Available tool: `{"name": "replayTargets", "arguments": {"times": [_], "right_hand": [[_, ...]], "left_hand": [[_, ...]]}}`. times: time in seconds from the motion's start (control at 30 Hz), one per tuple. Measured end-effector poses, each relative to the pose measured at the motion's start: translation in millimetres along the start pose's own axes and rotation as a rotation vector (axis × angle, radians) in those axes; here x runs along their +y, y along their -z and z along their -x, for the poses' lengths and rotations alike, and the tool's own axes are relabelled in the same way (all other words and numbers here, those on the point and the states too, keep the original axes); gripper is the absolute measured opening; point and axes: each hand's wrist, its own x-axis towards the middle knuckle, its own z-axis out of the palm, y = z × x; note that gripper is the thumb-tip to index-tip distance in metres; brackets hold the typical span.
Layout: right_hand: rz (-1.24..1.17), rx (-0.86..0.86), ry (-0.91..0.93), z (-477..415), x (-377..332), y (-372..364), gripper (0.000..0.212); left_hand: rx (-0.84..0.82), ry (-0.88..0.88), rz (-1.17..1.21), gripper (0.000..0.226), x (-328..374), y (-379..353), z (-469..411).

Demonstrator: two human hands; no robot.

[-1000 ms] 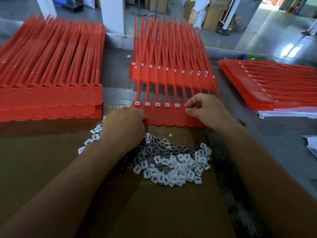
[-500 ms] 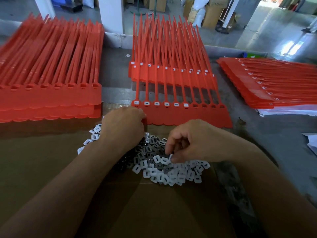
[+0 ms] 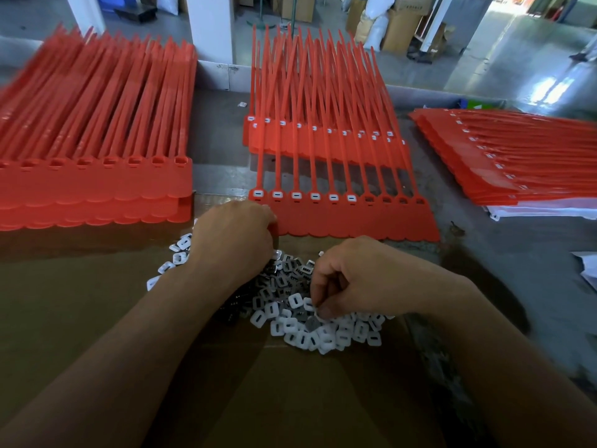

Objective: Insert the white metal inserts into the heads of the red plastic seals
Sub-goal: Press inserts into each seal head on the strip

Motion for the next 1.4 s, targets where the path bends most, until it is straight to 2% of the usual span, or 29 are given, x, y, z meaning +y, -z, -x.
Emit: {"name": "replayTargets", "arguments": {"times": [0.17, 0.33, 0.47, 0.6, 0.8, 0.9, 1.1, 1.27, 1.4], "right_hand": [[0.068, -0.017, 0.004, -1.0, -0.6, -1.8, 0.005], [0.134, -0.039, 0.021, -0.1, -1.8, -1.8, 0.017], [0.032, 0.007, 0.039, 1.1, -2.1, 0.1, 0.024], [0.045, 0.049, 0.034, -3.1, -3.3, -3.7, 0.020], [0.077, 0.048, 0.016, -4.5, -4.3, -5.7, 0.027], [0.078, 0.037, 0.018, -4.2, -4.8, -5.7, 0.023], [0.056, 0.044, 0.042, -3.4, -1.2, -7.1, 0.003], [0.061, 0.098, 0.061, -5.5, 2.2, -8.0, 0.010], [0.015, 0.207, 0.066, -4.5, 3.1, -4.6, 0.007]], "left_hand": [[0.006, -0.007, 0.005, 0.032, 0.0, 0.1, 0.6], [0.001, -0.008, 0.004, 0.032, -0.3, 0.0, 0.7], [0.001, -0.006, 0.004, 0.032, -0.1, 0.0, 0.6], [0.000, -0.004, 0.003, 0.033, 0.0, 0.0, 0.6], [0.007, -0.002, 0.006, 0.033, 0.0, -0.1, 0.7], [0.011, -0.008, 0.001, 0.032, -0.4, -0.6, 1.1], [-0.002, -0.003, 0.008, 0.033, -0.3, -0.2, 0.5], [-0.011, 0.001, 0.010, 0.033, 0.5, 0.6, 0.0], [-0.015, 0.000, 0.009, 0.033, 0.1, 1.4, 0.0]]}}
